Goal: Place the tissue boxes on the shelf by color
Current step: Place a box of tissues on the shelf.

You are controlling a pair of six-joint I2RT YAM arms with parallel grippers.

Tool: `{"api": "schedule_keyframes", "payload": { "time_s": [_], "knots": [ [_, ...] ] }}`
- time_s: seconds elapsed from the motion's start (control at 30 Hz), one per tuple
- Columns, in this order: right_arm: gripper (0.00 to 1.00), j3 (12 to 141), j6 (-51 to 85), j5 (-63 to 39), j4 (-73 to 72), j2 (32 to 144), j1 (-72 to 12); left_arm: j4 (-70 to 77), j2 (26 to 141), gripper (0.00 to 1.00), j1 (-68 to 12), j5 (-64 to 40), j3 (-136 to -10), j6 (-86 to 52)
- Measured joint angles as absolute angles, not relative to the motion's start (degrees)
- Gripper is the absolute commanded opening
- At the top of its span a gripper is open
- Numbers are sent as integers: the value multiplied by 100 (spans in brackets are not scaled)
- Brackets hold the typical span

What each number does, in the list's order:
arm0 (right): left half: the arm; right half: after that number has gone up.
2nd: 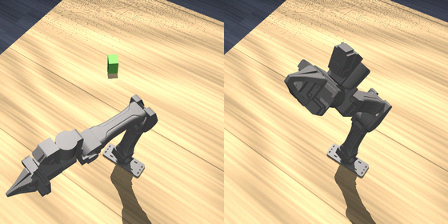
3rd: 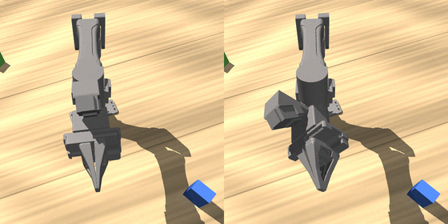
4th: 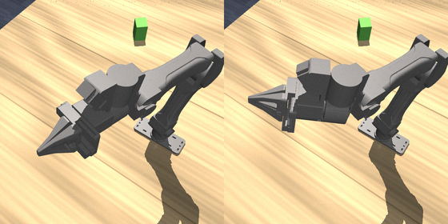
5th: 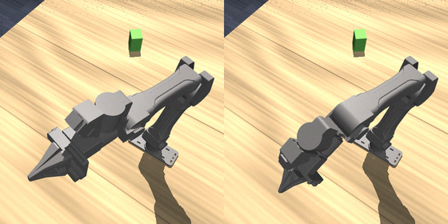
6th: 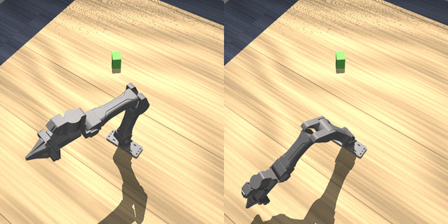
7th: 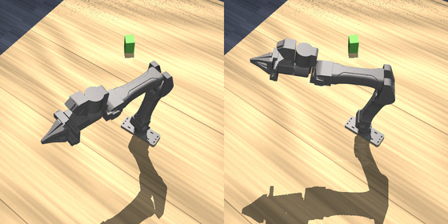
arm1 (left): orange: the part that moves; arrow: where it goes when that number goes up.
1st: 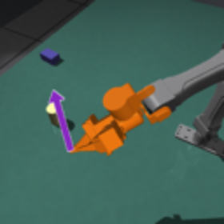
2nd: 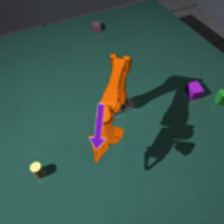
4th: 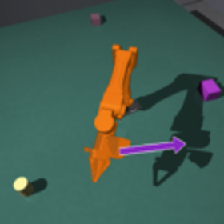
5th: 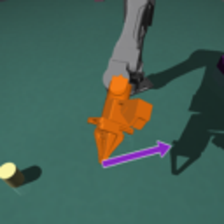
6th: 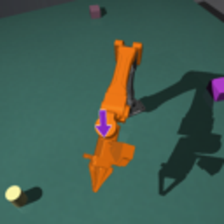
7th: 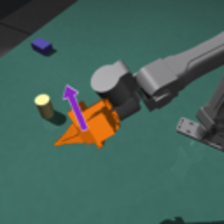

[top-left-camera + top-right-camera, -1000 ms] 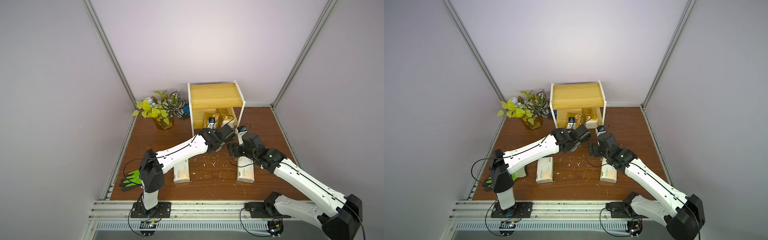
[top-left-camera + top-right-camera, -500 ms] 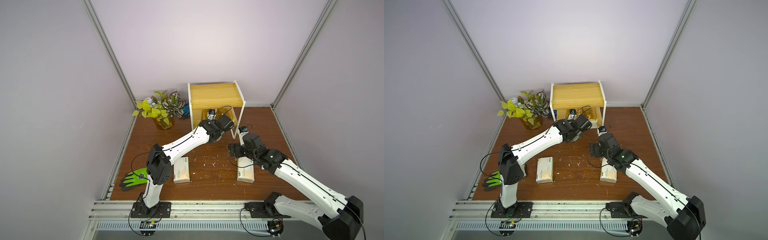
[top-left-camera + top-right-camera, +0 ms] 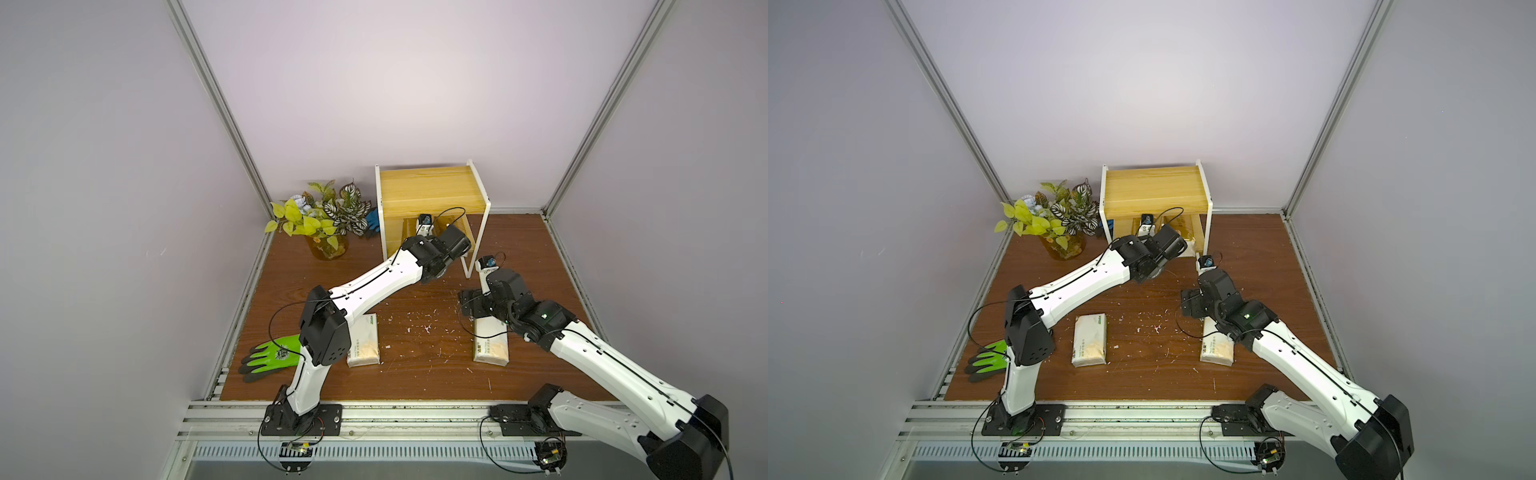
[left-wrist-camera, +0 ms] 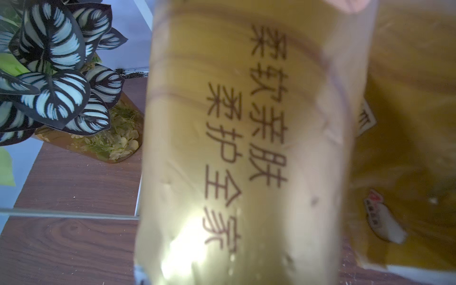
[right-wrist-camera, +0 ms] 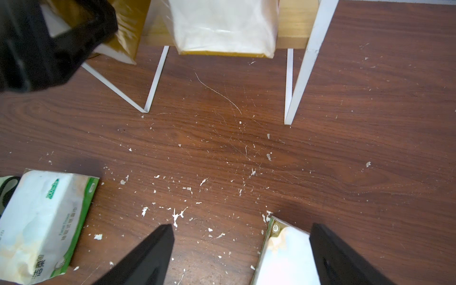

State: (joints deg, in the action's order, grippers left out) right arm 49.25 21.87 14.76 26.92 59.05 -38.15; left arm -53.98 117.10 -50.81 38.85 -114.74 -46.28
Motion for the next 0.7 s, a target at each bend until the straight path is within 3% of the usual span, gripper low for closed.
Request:
{"api": "schedule_keyframes", "payload": {
  "time_s": [0.17, 0.33, 0.7],
  "knots": [
    [94, 4882, 2187, 1476, 2727, 5881, -3817, -5400, 11883, 71, -4993, 3913, -11664, -4619],
    [93, 4882, 2189, 1476, 2731, 5822, -3813, -5389, 11948, 98, -4893, 3931, -11719, -4628],
    [93, 4783, 2224, 1472, 2740, 5741, -3813, -5393, 11946, 98, -4873, 3918, -11714, -4646]
  ]
}}
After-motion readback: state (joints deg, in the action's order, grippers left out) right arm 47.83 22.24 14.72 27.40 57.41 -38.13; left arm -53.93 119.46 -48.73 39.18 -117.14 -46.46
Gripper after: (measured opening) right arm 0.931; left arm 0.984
